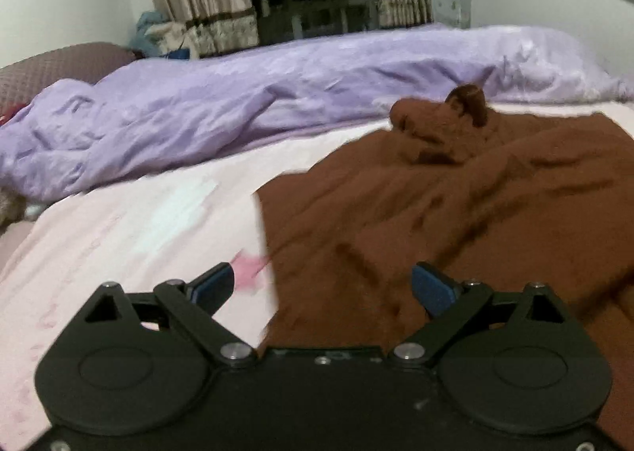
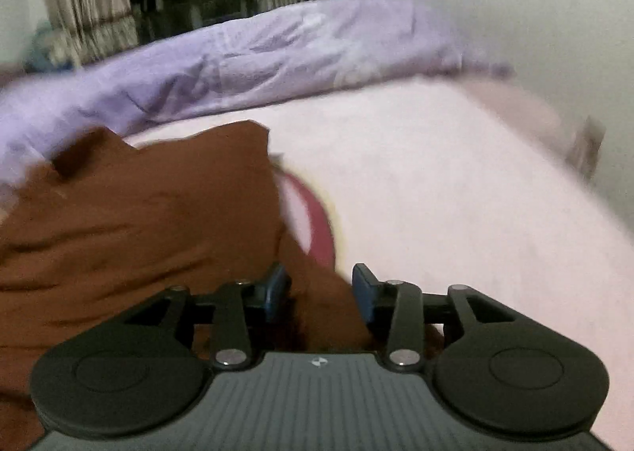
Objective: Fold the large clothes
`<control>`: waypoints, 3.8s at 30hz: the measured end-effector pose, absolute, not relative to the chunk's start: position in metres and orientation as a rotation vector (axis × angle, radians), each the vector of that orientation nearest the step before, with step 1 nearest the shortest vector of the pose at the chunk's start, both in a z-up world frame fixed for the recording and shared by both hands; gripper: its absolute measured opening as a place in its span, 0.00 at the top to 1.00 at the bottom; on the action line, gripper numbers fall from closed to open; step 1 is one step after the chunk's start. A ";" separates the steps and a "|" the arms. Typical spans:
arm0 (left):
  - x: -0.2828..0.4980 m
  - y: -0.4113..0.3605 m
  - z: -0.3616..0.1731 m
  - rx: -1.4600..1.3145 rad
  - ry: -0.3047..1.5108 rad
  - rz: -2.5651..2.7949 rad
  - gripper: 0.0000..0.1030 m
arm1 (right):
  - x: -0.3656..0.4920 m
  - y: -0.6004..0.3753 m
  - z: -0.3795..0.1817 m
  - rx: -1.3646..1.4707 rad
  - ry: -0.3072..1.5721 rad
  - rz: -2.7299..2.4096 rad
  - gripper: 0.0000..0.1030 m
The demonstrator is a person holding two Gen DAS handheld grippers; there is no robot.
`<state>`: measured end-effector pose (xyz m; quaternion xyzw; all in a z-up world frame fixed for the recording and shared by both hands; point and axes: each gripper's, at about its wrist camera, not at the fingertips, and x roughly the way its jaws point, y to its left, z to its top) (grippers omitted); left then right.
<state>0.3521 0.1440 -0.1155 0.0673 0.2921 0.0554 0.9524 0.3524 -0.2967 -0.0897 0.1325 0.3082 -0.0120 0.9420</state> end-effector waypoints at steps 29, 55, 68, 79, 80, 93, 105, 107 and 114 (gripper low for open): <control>0.213 0.169 -0.141 -0.147 0.850 0.185 0.41 | 0.224 -0.310 -0.123 0.070 0.731 -0.026 0.60; 0.195 0.180 -0.131 0.022 0.889 0.328 0.18 | 0.180 -0.277 -0.119 -0.050 0.678 -0.230 0.41; 0.193 0.137 -0.100 0.066 0.794 0.297 0.18 | 0.177 -0.171 -0.090 -0.109 0.492 -0.024 0.39; 0.226 0.076 -0.142 0.068 0.855 0.144 0.08 | 0.204 -0.102 -0.128 -0.083 0.641 0.205 0.38; 0.227 0.078 -0.143 0.063 0.855 0.158 0.03 | 0.203 -0.110 -0.129 -0.062 0.633 0.212 0.31; 0.218 0.118 -0.142 0.014 0.873 0.202 0.00 | 0.201 -0.176 -0.129 -0.071 0.641 0.057 0.29; 0.195 0.177 -0.145 -0.034 0.882 0.333 0.00 | 0.180 -0.269 -0.130 -0.032 0.645 -0.187 0.24; 0.192 0.178 -0.146 -0.042 0.881 0.330 0.00 | 0.176 -0.270 -0.130 -0.027 0.644 -0.189 0.23; 0.177 0.184 -0.143 -0.073 0.921 0.275 0.00 | 0.176 -0.265 -0.124 -0.124 0.667 -0.267 0.21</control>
